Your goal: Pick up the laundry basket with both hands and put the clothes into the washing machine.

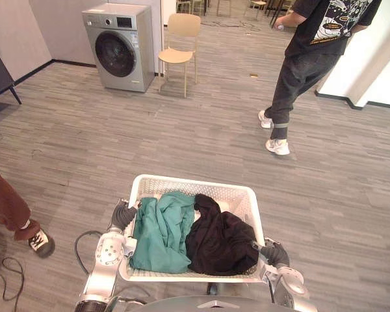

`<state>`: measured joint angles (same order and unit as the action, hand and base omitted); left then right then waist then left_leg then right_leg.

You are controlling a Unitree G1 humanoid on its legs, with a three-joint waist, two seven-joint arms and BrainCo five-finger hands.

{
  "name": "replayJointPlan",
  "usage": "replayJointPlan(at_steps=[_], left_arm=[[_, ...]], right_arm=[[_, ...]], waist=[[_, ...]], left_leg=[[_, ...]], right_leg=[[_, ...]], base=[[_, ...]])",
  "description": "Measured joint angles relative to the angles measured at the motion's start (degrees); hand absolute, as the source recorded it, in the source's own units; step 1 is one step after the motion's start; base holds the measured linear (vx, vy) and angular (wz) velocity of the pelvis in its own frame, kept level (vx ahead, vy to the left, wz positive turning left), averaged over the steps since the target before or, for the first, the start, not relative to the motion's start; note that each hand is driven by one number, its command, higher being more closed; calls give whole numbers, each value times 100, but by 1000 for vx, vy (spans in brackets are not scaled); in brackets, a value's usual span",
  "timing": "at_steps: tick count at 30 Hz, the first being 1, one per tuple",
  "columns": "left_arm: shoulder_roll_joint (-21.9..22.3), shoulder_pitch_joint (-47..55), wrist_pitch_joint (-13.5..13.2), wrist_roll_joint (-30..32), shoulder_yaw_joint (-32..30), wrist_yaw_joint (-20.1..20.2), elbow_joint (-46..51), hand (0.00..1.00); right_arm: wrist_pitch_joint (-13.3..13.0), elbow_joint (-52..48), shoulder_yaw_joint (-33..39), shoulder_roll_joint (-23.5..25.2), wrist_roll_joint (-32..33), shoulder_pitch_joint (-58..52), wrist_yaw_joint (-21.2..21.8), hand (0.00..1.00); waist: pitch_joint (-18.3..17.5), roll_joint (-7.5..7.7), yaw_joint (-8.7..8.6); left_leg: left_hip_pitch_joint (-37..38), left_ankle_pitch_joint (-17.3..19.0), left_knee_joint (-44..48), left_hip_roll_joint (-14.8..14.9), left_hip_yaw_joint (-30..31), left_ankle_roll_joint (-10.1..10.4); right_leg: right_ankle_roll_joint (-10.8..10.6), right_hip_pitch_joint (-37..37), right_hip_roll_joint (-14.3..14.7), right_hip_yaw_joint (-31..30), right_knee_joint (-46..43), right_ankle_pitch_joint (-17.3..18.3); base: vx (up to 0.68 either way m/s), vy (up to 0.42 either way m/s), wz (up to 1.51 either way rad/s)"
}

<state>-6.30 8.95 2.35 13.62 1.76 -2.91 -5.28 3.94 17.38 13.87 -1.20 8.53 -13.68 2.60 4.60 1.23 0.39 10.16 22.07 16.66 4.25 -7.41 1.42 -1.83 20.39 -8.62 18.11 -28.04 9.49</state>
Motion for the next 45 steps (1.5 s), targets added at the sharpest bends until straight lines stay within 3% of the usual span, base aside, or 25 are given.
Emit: replayJointPlan(at_steps=[2, 4, 5, 6, 7, 9, 10, 13, 16, 17, 19, 21, 22, 23, 24, 26, 28, 30, 32, 34, 35, 37, 39, 42, 45], left_arm=[[64, 45, 3, 9, 34, 63, -69, 100], [256, 57, 7, 20, 70, 81, -145, 100], [326, 64, 14, 21, 67, 113, -163, 100], [404, 90, 24, 20, 56, 132, -227, 100], [417, 145, 28, 14, 57, 133, -235, 100], [434, 286, 29, 7, 61, 132, -233, 100], [446, 348, 28, 0, 52, 131, -230, 100], [500, 351, -33, -96, -30, 114, -137, 100], [520, 409, -32, -106, -46, 115, -121, 100], [500, 455, -30, -107, -38, 103, -201, 100], [410, 456, -1, -106, -42, 104, -318, 100], [336, 464, -18, -120, -51, 106, -208, 100], [244, 500, -24, -118, -5, 118, -173, 100], [197, 534, -24, -120, 15, 116, -154, 100], [60, 528, -6, -124, -12, 102, -182, 100], [66, 565, 46, -124, -55, 90, -164, 100], [66, 560, 72, -220, -86, 55, 49, 100], [62, 499, 65, -218, -59, 77, 252, 100], [56, 394, 32, -221, -37, 77, 222, 100], [162, 419, 31, -219, -5, 86, 98, 100], [352, 410, 35, -217, -3, 83, -58, 100], [545, 473, 42, -213, 3, 84, -75, 100], [678, 475, 48, -213, 6, 107, -170, 100], [625, 488, 48, -216, 16, 106, -279, 100], [634, 417, 28, -220, 40, 68, -428, 100]], right_arm=[[14, -65, -16, -39, -3, -182, -19, 100], [22, -118, 20, -178, 3, -271, -32, 100], [32, -166, 21, -223, 3, -272, -30, 100], [86, -276, 6, -314, 3, -300, -32, 100], [97, -312, -12, -362, 5, -313, -36, 100], [97, -318, -38, -382, 8, -364, -45, 100], [95, -322, -68, -403, 9, -373, -62, 100], [94, -415, -77, -405, 10, -293, -74, 100], [12, -510, -110, -482, 7, -312, -66, 100], [5, -294, -142, -510, 1, -260, -68, 100], [23, 39, -131, -391, -5, -239, -68, 100], [23, 353, -129, -295, -68, -122, -44, 100], [11, 412, -142, -268, -128, -153, -9, 100], [9, 419, -166, -289, -150, -156, 14, 100], [14, 483, -191, -173, -183, -134, 16, 100], [24, 497, -187, -152, -222, -138, 46, 100], [18, 236, -183, -142, -211, -142, 58, 100], [14, 49, -181, -141, -211, -142, 58, 100], [20, -106, -175, -158, -209, -167, 46, 100], [32, -111, -177, -238, -213, -254, 26, 100], [32, -126, -173, -337, -212, -332, -17, 100], [32, -134, -179, -525, -207, -301, -26, 100], [43, -270, -178, -680, -207, -323, -34, 100], [41, -286, -182, -625, -212, -385, -64, 100], [-10, -286, -183, -618, -171, -317, -213, 100]], waist=[[-179, 35, -115], [-219, -245, -132], [-164, -394, -113], [-116, -559, -30], [-73, -604, 4], [17, -472, 96], [-39, -375, 227], [-56, -372, 404], [-127, -397, 373], [-277, -259, 445], [-503, 57, 280], [-358, 246, 327], [-346, 310, 317], [-347, 317, 262], [-342, 513, 143], [-229, 349, 167], [-90, -7, 171], [-87, -83, 112], [-128, -40, 109], [-243, -73, -36], [-386, -241, -35], [-379, -457, 56], [-258, -769, 118], [-204, -624, 156], [-173, -464, 267]], left_leg=[[426, 236, 14, 118, 293, 87], [-98, 93, 1441, 486, 545, 87], [-492, -290, 2535, 665, 685, 307], [-1112, -1218, 3935, 837, 947, 633], [-1456, -1562, 4801, 869, 1062, 669], [-2150, -1483, 5677, 826, 1001, 268], [-2646, -1279, 5343, 851, 688, 94], [-3151, -986, 3740, 927, 196, 58], [-2855, -1609, 506, 682, -429, 167], [-2812, -2276, 464, 394, -234, 36], [-2771, -1956, 698, 155, -291, -193], [-2755, -1511, 1634, 153, -531, -288], [-2338, -1290, 1224, -52, -472, -281], [-2036, -980, 1030, -79, -496, -213], [-1798, -812, 1103, -229, -504, -372], [-1235, -570, 893, -105, -505, -247], [-577, -303, 588, 236, -489, -111], [-348, -98, 532, 377, -373, 38], [77, 222, 407, 466, -241, 339], [370, 401, 263, 608, 67, 385], [380, 259, 557, 771, 305, 246], [-303, -382, 2068, 996, 648, 277], [-1152, -1784, 4161, 1318, 1004, 509], [-1921, -1664, 5106, 1456, 407, 194], [-2311, -1189, 3616, 1481, -367, 173]], right_leg=[[367, -36, 111, -41, 35, -720], [467, -165, 287, 193, -310, -209], [568, -360, 435, 263, -329, -39], [647, -711, 631, 253, -256, 180], [667, -1025, 760, 204, -167, 354], [692, -1846, 866, 55, 194, 683], [590, -2217, 861, -117, 475, 726], [503, -2733, 849, -394, 972, 757], [220, -3295, 766, -552, 1423, 902], [55, -3385, 610, -822, 1447, 1017], [52, -3310, 272, -1126, 1079, 974], [-164, -2811, 177, -1758, -614, 525], [-703, -2291, -5, -1843, -1952, -151], [-854, -2030, -101, -1880, -2627, -531], [-669, -1543, -282, -2006, -3696, -442], [-279, -883, -208, -1840, -4238, 11], [-120, -270, -6, -1407, -3351, 525], [-119, -77, -83, -1002, -2048, 509], [-163, -55, -132, -947, 362, -223], [-159, -70, -61, -924, -31, -781], [-115, -38, 27, -758, -455, -308], [69, -229, 159, -607, -634, -11], [312, -980, 517, -468, -252, 234], [378, -2011, 652, -477, 531, 370], [306, -2481, 608, -592, 1037, 324]], base=[[732, -189, 64], [625, -200, 42], [829, -251, -7], [665, -168, -27], [791, -164, -32], [634, -103, -37], [619, -72, -54], [543, 31, -56], [557, 139, -42], [809, 240, -25], [687, 200, -5], [492, 229, -28], [556, 258, -29], [420, 170, 6], [587, 46, 7], [484, -22, -13], [474, -92, -9], [381, -159, 23], [544, -276, 42], [530, -272, 75], [618, -294, 54], [673, -326, 11], [694, -263, -11], [466, -117, -11], [401, -23, -21]])
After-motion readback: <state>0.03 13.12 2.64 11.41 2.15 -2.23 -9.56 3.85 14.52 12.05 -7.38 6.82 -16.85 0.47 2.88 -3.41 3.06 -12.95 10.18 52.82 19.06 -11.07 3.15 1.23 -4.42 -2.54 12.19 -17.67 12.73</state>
